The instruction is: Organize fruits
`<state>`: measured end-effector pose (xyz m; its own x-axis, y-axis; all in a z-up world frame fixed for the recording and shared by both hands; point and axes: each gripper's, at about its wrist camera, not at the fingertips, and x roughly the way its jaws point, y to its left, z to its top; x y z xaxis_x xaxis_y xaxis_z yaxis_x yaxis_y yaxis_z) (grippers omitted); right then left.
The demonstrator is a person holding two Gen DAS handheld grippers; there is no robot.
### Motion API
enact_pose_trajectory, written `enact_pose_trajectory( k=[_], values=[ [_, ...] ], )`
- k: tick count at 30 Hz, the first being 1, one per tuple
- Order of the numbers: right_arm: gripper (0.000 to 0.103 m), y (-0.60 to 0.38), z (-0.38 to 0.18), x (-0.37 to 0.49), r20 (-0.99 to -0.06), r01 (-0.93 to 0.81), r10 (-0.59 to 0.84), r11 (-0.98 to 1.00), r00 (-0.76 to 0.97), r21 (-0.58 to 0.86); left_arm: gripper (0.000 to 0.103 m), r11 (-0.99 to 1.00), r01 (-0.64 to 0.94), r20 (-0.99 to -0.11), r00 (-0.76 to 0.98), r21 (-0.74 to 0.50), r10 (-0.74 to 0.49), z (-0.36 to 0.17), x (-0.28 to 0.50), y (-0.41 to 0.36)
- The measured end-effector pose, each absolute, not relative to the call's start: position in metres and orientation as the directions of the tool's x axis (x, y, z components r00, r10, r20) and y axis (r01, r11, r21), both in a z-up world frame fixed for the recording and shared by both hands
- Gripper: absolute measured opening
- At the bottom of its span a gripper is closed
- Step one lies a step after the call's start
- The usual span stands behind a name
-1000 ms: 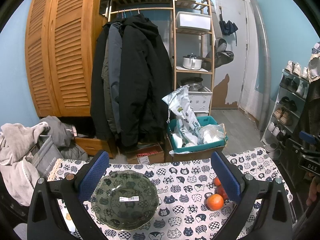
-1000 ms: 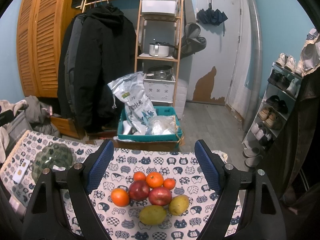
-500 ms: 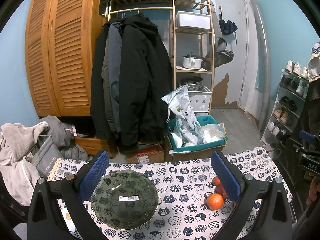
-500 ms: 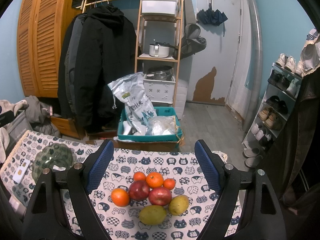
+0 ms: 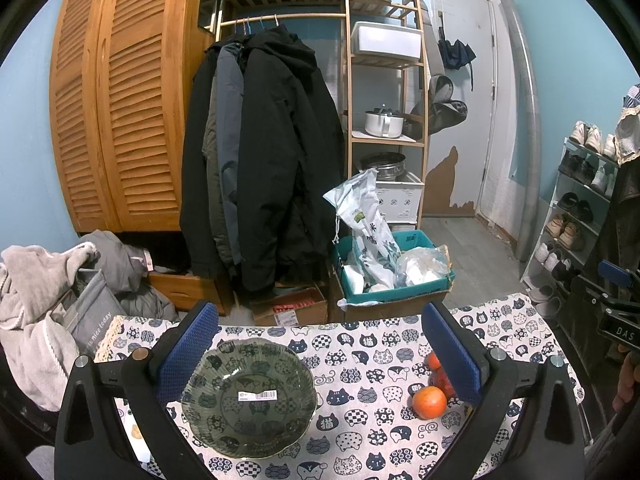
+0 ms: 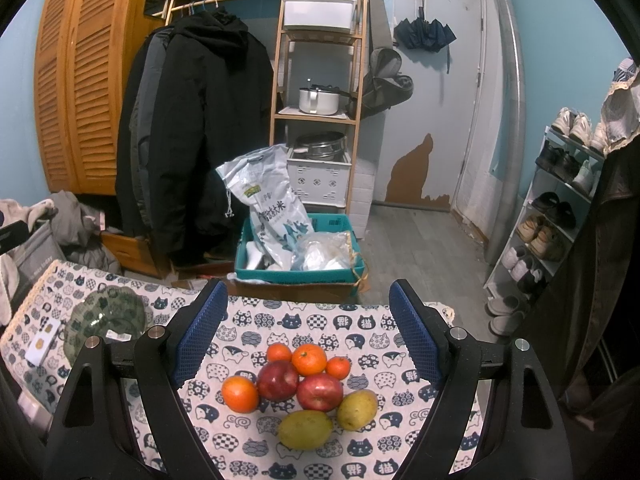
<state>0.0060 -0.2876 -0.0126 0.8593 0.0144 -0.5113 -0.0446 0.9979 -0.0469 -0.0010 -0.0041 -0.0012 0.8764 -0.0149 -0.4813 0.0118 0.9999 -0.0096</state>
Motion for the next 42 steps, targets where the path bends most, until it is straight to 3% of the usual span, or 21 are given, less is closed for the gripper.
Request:
enact_pose_trajectory(
  k=[29,42],
  values=[
    [0.081,-0.304,-0.021,0.008,-0.539,-0.017,-0.019,0.998,0.842,-0.063,0.103,0.999,0.047,-0.518,0.854,0.002,-0.039,-0.017,0.002,-0.021],
    [0.081,-0.332,-0.069,0.030,-0.683,0.013,-0.079,0.995,0.726,-0.101,0.103,0.992,0.128,-0.638,0.764,-0.002,-0.100,-0.052,0.036,-0.054]
  ],
)
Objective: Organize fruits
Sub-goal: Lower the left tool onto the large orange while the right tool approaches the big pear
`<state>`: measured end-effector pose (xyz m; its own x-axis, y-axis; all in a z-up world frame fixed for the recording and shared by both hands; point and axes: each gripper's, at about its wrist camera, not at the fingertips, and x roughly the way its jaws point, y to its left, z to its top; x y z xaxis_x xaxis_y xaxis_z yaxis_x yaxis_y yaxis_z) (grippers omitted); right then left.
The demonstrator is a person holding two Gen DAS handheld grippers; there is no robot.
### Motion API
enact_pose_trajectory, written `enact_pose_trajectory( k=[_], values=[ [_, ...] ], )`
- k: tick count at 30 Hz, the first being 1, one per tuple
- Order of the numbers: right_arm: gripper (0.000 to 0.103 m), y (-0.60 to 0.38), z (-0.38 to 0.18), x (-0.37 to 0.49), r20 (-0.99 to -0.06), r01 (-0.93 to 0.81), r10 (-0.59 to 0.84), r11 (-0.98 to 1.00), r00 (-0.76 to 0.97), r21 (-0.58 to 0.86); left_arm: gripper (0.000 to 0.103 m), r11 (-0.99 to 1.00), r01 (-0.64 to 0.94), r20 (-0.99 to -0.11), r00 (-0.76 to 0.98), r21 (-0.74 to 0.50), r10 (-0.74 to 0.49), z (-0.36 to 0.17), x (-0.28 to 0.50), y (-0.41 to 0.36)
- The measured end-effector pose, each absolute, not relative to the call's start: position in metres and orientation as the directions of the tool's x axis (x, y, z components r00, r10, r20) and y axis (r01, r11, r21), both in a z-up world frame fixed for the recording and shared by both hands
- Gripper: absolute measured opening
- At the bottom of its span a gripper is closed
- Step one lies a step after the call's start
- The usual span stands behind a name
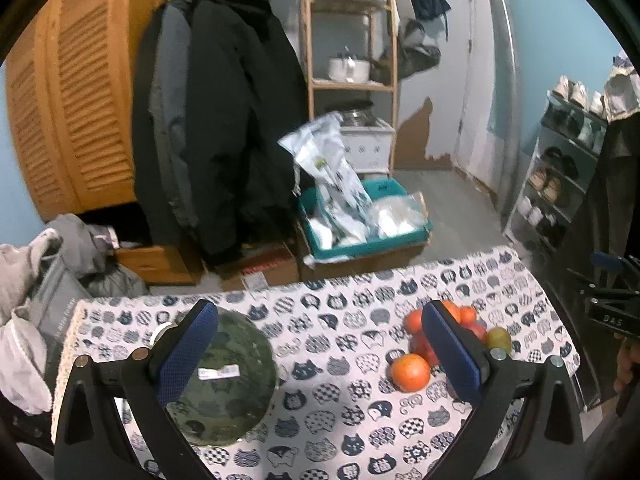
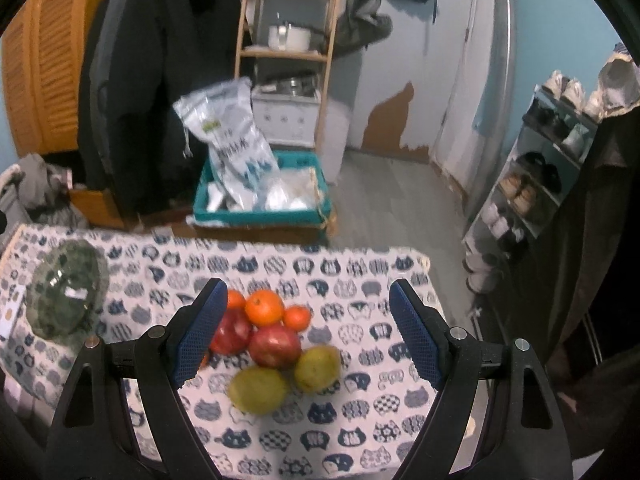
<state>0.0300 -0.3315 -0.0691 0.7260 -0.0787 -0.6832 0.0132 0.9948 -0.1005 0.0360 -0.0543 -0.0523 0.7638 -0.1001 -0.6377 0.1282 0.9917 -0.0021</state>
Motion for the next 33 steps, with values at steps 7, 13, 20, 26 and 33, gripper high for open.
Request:
enact_pose_trajectory(
  k=[7,13,20,26,33],
  values=[
    [0.081,-0.348,-0.108,0.043,-0.774,0.026,-0.071,0.997,0.629,-0.070,0.103,0.988,0.153,-0.696,0.712,0.023,-0.095,-0.080,0.052,-0.077],
    [0.081,-0.362,-0.136,0.053,-0.828,0.047,-0.062,0.998,0.557,-0.044,0.103,0.984,0.176,-0.759,0.643,0.020,-0.100,-0.112,0.069,-0.090],
    [0.081,-0.371,-0.169,0.066,-0.879,0.064,-0.062,0.997,0.473,-0.036,0.103,0.980,0.197,-0.803,0.587,0.019,-0.103,-0.143,0.081,-0.105],
    [0.081,-0.375,-0.198,0.077,-0.915,0.069,-0.065,0.997,0.398,-0.040,0.103,0.978,0.211,-0.846,0.523,0.006,-0.108,-0.175,0.093,-0.116],
    [0.081,-0.378,-0.230,0.088,-0.946,0.065,-0.043,0.998,0.320,-0.024,0.103,0.974,0.223,-0.891,0.436,-0.033,-0.130,-0.214,0.106,-0.128]
  ],
)
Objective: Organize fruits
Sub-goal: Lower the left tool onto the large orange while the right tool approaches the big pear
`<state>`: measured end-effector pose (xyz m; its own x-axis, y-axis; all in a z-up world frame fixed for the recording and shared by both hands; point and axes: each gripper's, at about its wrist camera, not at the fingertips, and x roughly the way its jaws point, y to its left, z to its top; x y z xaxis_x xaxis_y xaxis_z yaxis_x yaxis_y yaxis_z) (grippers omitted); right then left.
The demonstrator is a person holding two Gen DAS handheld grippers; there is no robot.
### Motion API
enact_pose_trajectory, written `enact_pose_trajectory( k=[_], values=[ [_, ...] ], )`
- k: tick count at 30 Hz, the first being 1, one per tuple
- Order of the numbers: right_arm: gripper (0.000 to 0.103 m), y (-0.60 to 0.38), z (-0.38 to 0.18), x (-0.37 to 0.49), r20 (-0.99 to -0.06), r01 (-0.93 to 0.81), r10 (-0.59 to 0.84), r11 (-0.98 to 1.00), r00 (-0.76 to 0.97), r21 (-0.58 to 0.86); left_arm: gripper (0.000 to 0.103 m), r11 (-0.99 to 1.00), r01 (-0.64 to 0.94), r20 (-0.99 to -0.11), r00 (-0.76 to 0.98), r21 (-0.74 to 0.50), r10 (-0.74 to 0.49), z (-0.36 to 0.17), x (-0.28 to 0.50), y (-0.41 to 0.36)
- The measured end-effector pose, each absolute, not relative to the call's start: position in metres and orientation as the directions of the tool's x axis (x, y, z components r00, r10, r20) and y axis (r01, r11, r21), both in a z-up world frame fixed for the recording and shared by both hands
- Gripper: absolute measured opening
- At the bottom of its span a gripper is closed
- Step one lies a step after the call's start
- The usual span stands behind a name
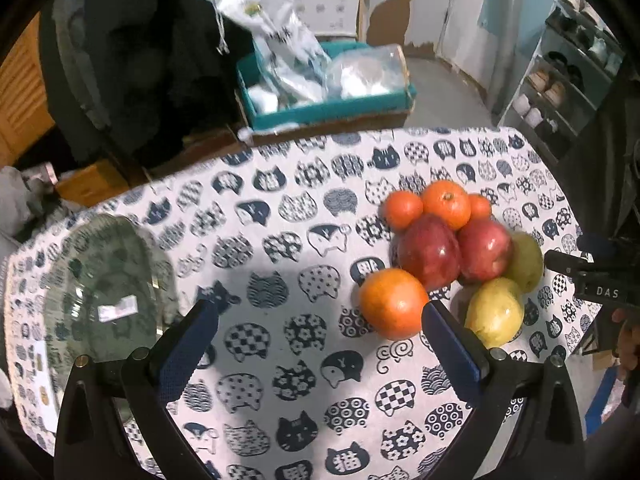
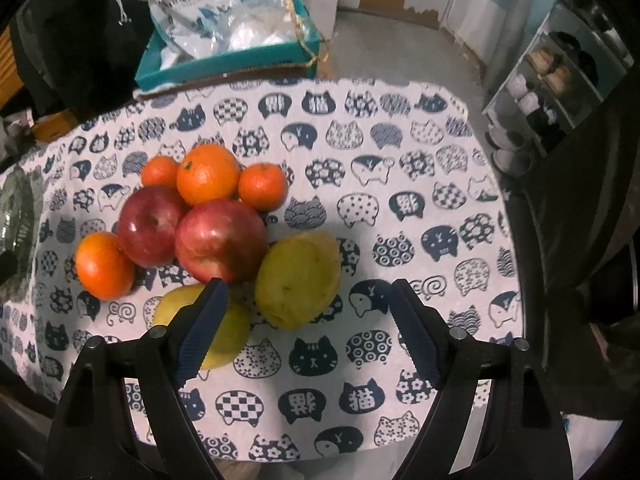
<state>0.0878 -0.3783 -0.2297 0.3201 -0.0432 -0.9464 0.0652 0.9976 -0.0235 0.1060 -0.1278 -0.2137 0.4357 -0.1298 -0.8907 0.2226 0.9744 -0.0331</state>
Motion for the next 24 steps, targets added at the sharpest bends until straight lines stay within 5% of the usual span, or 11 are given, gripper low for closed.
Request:
enact_pose_trajectory(
  k=[20,24],
  values=[
    [0.080,-0.390,-0.294,0.110,-0.979,0.069,0.053,0.995,0.196,0.068,0.103,0.955,0.291,-0.926,0.343,-0.057,-0.160,-0.258,0.123,-0.163],
    [0.065,-0.393,-0.297,0.114,-0.975,0.065,0.114,0.990,0.189,0.128,0.103,0.950,0.310,-0.932,0.328,-0.045,-0.151,-0.267,0.125,-0.171]
  ],
)
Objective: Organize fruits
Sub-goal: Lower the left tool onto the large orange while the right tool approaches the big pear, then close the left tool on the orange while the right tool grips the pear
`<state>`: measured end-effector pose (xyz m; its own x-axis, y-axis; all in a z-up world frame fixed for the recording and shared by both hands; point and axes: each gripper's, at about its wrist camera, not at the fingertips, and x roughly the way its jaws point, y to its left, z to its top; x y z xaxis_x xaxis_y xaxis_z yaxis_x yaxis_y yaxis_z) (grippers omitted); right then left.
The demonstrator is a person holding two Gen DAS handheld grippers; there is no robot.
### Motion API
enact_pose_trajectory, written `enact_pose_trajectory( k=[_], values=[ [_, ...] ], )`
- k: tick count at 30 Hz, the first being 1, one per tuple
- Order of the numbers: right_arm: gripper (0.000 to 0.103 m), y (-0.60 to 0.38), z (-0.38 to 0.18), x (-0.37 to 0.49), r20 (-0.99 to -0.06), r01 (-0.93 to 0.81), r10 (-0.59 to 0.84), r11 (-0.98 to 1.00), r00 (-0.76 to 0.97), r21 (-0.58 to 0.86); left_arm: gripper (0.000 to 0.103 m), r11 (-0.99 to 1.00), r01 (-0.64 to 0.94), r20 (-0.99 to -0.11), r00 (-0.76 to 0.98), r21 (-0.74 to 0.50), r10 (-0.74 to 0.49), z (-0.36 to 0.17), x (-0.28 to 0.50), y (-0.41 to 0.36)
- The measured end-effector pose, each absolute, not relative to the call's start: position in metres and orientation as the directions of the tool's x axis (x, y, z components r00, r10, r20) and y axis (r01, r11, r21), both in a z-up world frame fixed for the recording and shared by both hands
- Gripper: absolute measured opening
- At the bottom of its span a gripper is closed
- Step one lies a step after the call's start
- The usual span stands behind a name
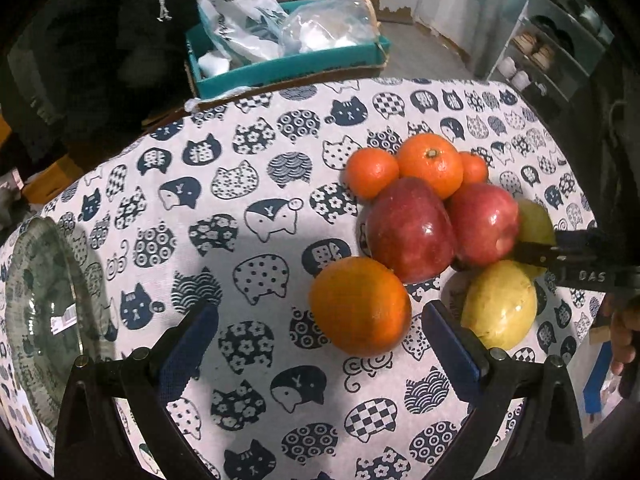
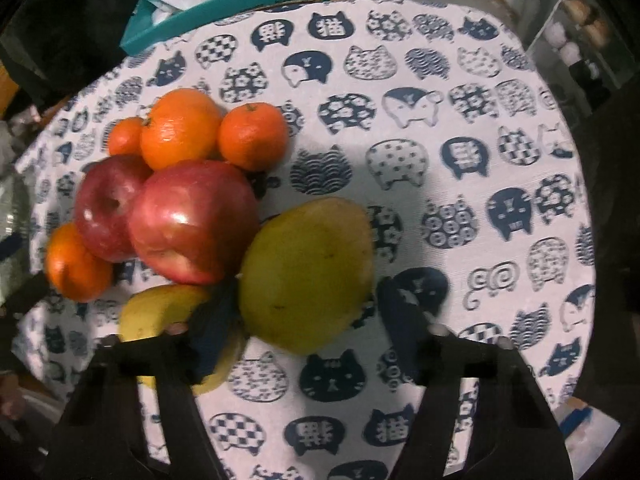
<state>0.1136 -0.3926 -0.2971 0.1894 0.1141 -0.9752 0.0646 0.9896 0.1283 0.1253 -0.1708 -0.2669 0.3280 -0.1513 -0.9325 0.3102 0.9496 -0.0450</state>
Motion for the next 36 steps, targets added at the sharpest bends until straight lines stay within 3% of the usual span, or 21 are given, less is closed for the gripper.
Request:
enact_pose_trajectory(
  k=[5,13,19,21,23,36],
  values=[
    [0.065,-0.397,-0.294,0.111,-0.985,0.078,0.049,0.995,0.168,0.063,0.103,0.946,0.319,-0.938,0.308,-0.054,-0.158,-0.277,0.129,-0.176],
    [0.065,-0.401,-0.294,0.113,-0.980,0.105,0.080,0.989,0.182,0.100,0.102,0.944,0.319,-0.942,0.281,-0.088,-0.183,-0.288,0.135,-0.180],
    [0.065,-0.402,-0.298,0.118,-0.974,0.112,0.094,0.987,0.204,0.119,0.087,0.938,0.307,-0.941,0.240,-0.159,-0.239,-0.296,0.140,-0.177],
    [0.065,-0.400,-0.299,0.121,-0.975,0.102,0.082,0.989,0.207,0.105,0.080,0.933,0.299,-0.937,0.222,-0.198,-0.270,-0.299,0.140,-0.176],
    [0.065,-0.397,-0.299,0.119,-0.974,0.089,0.066,0.992,0.216,0.087,0.066,0.924,0.297,-0.930,0.200,-0.241,-0.307,-0.300,0.138,-0.177],
    [0.065,-0.391,-0.294,0.106,-0.961,0.076,0.005,0.997,0.278,0.027,0.064,0.939,0.290,-0.927,0.266,-0.184,-0.264,-0.286,0.125,-0.173]
  ],
)
